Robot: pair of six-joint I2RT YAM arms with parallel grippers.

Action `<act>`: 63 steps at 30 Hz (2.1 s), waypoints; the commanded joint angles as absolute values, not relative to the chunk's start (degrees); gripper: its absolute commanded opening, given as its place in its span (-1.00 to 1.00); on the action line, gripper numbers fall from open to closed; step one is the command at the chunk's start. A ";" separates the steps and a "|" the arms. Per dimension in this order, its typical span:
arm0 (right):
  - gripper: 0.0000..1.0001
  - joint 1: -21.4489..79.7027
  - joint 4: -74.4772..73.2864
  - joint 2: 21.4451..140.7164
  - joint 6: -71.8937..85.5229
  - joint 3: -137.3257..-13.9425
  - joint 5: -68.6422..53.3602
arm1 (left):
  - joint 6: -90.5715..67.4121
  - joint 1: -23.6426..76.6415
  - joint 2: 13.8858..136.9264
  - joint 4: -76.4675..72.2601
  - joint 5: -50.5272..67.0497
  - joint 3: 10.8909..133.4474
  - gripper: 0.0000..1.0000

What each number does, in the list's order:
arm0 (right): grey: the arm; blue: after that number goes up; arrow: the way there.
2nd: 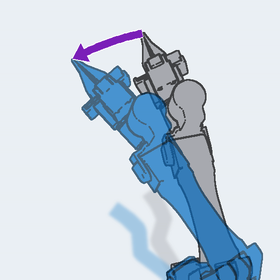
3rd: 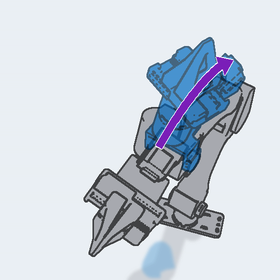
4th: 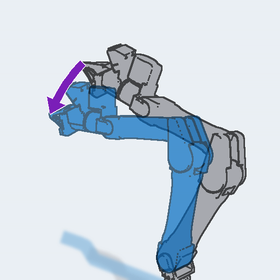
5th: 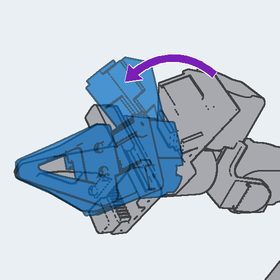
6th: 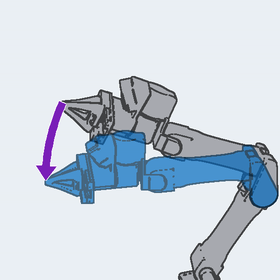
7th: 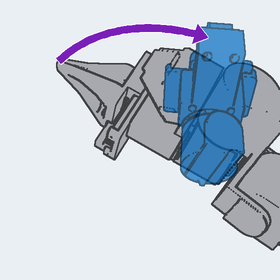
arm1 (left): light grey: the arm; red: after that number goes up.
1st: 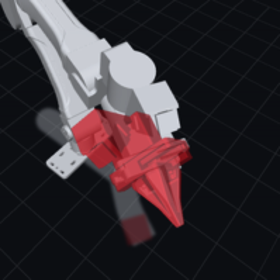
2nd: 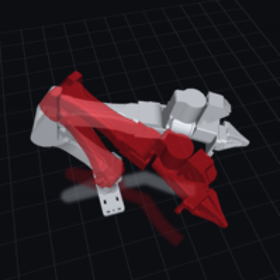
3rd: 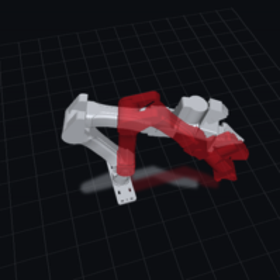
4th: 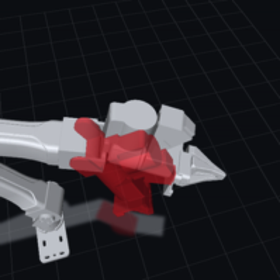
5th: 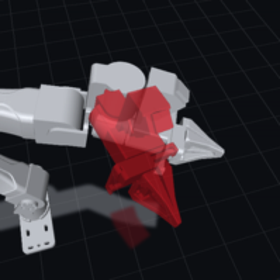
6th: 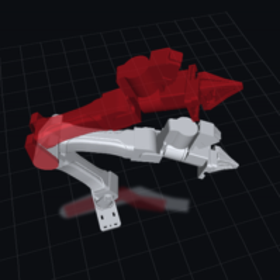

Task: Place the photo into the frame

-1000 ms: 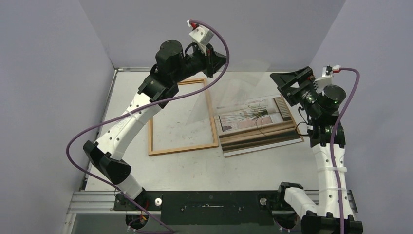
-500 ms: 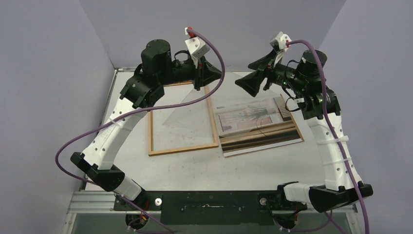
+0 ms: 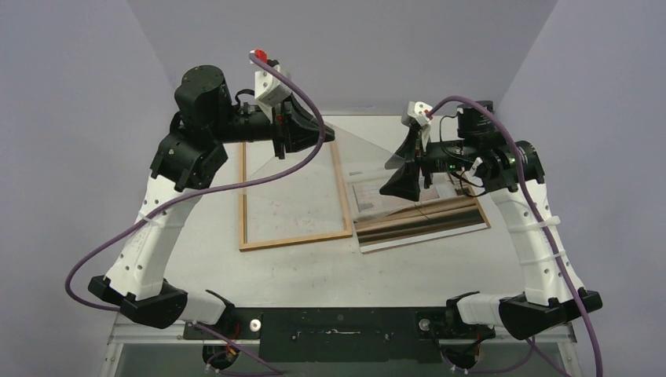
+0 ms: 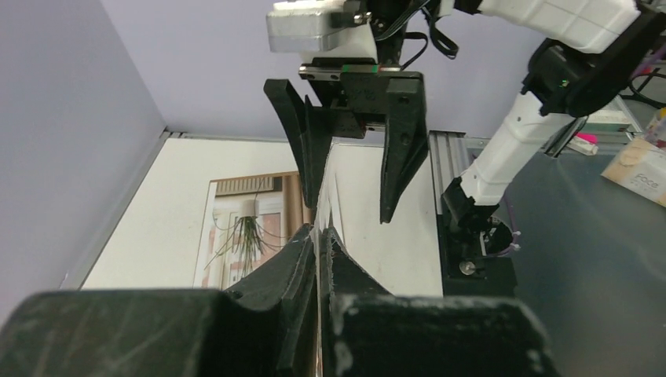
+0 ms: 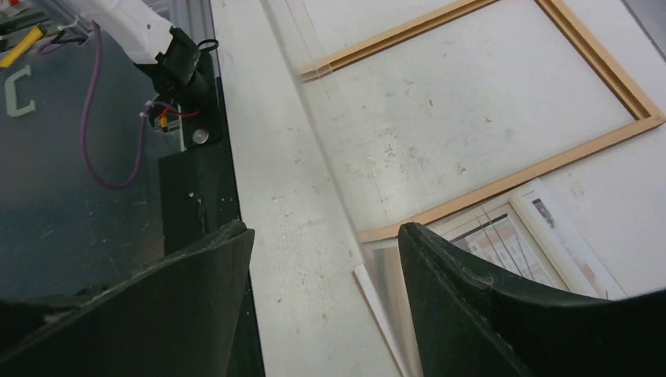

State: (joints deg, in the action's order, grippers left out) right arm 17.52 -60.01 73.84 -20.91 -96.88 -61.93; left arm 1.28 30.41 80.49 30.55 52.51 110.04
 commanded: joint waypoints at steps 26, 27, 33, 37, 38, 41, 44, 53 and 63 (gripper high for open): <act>-0.39 21.82 -69.35 72.34 -25.58 -102.40 -63.63 | -3.47 27.52 73.90 18.69 63.59 104.29 -1.00; -0.41 22.15 -69.49 72.64 -25.58 -102.40 -63.65 | -3.93 27.39 73.79 17.86 63.81 104.13 -1.00; -0.73 23.40 -70.39 72.63 -25.40 -102.56 -62.85 | -4.83 26.83 73.11 15.92 62.91 102.83 -1.00; -1.00 23.44 -70.23 72.21 -24.73 -102.46 -61.60 | -4.26 26.46 72.08 15.94 59.51 101.17 -0.74; -1.00 23.46 -69.96 72.09 -24.32 -102.33 -61.27 | -4.00 26.41 71.74 16.03 58.21 100.70 -0.41; -1.00 23.43 -68.99 71.75 -23.27 -101.99 -60.35 | -2.46 26.24 71.33 18.62 53.35 100.56 0.58; -1.00 23.38 -67.86 71.51 -22.40 -101.55 -59.38 | -1.89 26.19 70.42 18.16 46.54 98.87 0.94; -1.00 23.43 -60.35 71.69 -17.38 -99.75 -56.00 | -0.88 26.10 67.22 16.91 28.06 94.36 0.94; -1.00 23.42 -43.86 81.52 6.97 -102.85 -48.60 | -2.89 25.59 69.33 25.71 6.75 97.72 0.94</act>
